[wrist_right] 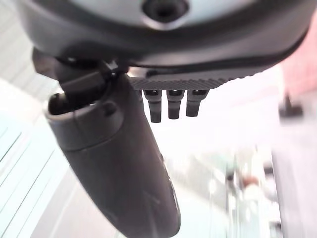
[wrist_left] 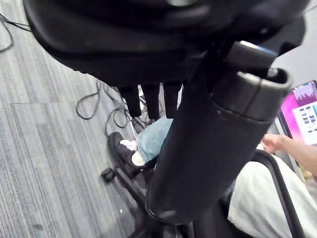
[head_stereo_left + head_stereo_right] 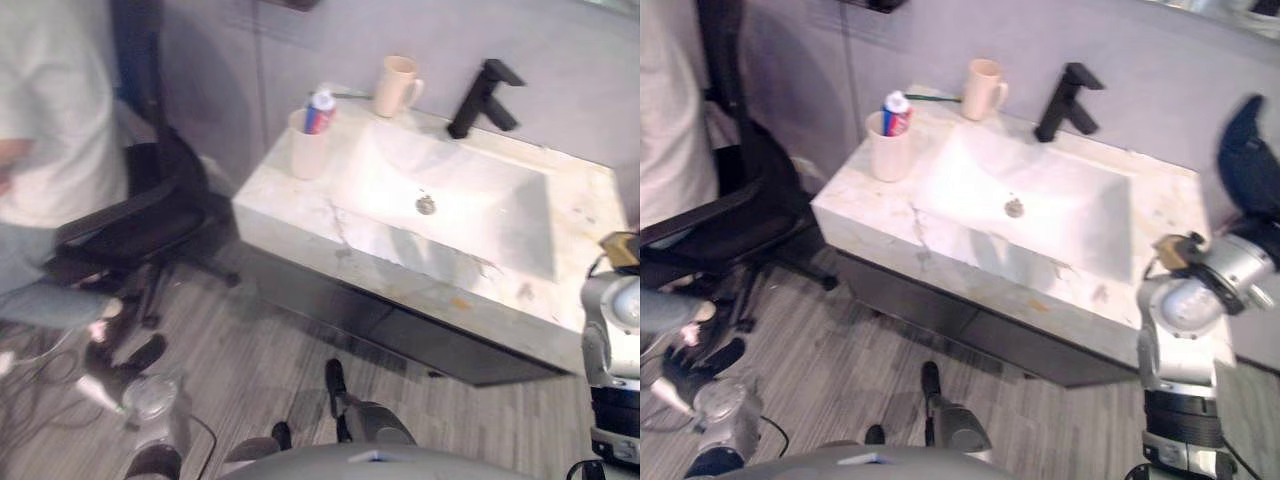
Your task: Organize the bathroom.
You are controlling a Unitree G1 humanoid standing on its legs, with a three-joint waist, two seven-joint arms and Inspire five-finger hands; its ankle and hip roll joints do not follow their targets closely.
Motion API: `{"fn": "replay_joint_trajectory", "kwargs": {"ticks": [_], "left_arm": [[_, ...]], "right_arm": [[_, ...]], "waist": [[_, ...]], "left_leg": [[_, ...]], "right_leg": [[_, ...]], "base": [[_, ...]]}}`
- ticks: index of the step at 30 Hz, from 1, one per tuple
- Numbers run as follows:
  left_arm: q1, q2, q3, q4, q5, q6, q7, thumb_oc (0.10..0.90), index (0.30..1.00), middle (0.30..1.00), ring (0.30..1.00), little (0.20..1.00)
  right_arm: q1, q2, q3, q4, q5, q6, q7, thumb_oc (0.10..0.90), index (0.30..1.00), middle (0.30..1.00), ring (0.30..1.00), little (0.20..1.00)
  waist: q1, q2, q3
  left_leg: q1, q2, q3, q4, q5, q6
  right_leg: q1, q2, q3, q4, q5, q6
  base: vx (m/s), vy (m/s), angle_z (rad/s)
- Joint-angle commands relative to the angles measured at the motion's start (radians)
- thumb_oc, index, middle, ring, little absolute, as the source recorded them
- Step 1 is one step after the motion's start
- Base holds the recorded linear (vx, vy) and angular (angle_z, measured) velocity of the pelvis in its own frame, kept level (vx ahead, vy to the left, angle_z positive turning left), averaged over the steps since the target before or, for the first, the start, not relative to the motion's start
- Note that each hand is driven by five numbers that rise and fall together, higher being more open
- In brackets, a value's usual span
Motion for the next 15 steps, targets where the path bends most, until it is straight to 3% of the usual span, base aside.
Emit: {"fn": "replay_joint_trajectory", "kwargs": {"ticks": [1, 5, 7, 9, 12, 15], "left_arm": [[-0.039, 0.073, 0.002, -0.006, 0.018, -0.147, 0.053, 0.800, 0.900, 0.900, 0.900, 0.900], [-0.021, 0.099, 0.049, 0.079, -0.037, -0.166, 0.030, 0.800, 0.900, 0.900, 0.900, 0.900], [-0.016, 0.103, 0.060, 0.093, -0.043, -0.166, 0.021, 0.800, 0.900, 0.900, 0.900, 0.900], [-0.008, 0.106, 0.076, 0.129, -0.073, -0.173, 0.019, 0.800, 0.900, 0.900, 0.900, 0.900], [-0.004, 0.106, 0.104, 0.188, -0.121, -0.173, 0.003, 0.800, 0.900, 0.900, 0.900, 0.900], [-0.007, 0.106, 0.107, 0.216, -0.110, -0.148, 0.020, 0.800, 0.900, 0.900, 0.900, 0.900]], "right_arm": [[0.006, -0.047, -0.091, 0.003, 0.019, -0.099, -0.088, 0.800, 0.900, 0.900, 0.900, 0.900], [0.072, 0.004, -0.160, 0.146, 0.111, -0.112, -0.130, 0.800, 0.900, 0.900, 0.900, 0.900], [0.083, 0.011, -0.172, 0.174, 0.119, -0.111, -0.151, 0.800, 0.900, 0.900, 0.900, 0.900], [0.100, 0.017, -0.199, 0.266, 0.108, -0.115, -0.162, 0.800, 0.900, 0.900, 0.900, 0.900], [0.112, 0.006, -0.211, 0.439, 0.120, -0.083, -0.193, 0.800, 0.900, 0.900, 0.900, 0.900], [0.136, 0.017, -0.188, 0.591, 0.170, -0.059, -0.150, 0.800, 0.900, 0.900, 0.900, 0.900]], "waist": [[0.013, 0.042, -0.049], [0.037, 0.054, -0.053], [0.043, 0.054, -0.057], [0.051, 0.048, -0.071], [0.058, 0.039, -0.089], [0.057, 0.039, -0.094]], "left_leg": [[-0.019, 0.006, -0.030, -0.024, -0.011, -0.012], [-0.051, 0.051, 0.054, -0.024, 0.009, -0.019], [-0.055, 0.057, 0.069, -0.024, 0.012, -0.023], [-0.059, 0.062, 0.100, -0.025, 0.011, -0.033], [-0.064, 0.061, 0.112, -0.024, 0.016, -0.046], [-0.066, 0.060, 0.105, -0.025, 0.022, -0.052]], "right_leg": [[0.053, -0.061, -0.054, 0.102, -0.032, 0.029], [0.131, -0.118, -0.116, 0.130, -0.091, 0.030], [0.152, -0.122, -0.124, 0.117, -0.106, 0.031], [0.198, -0.106, -0.148, 0.044, -0.140, 0.035], [0.226, -0.083, -0.148, -0.029, -0.132, 0.032], [0.228, -0.068, -0.134, -0.049, -0.125, 0.026]], "base": [[-0.16, -0.102, -0.60], [-0.18, -0.150, -0.84], [-0.08, -0.123, -0.56], [-0.03, -0.109, -0.76], [0.02, -0.097, -0.58], [0.01, -0.065, -0.44]]}}
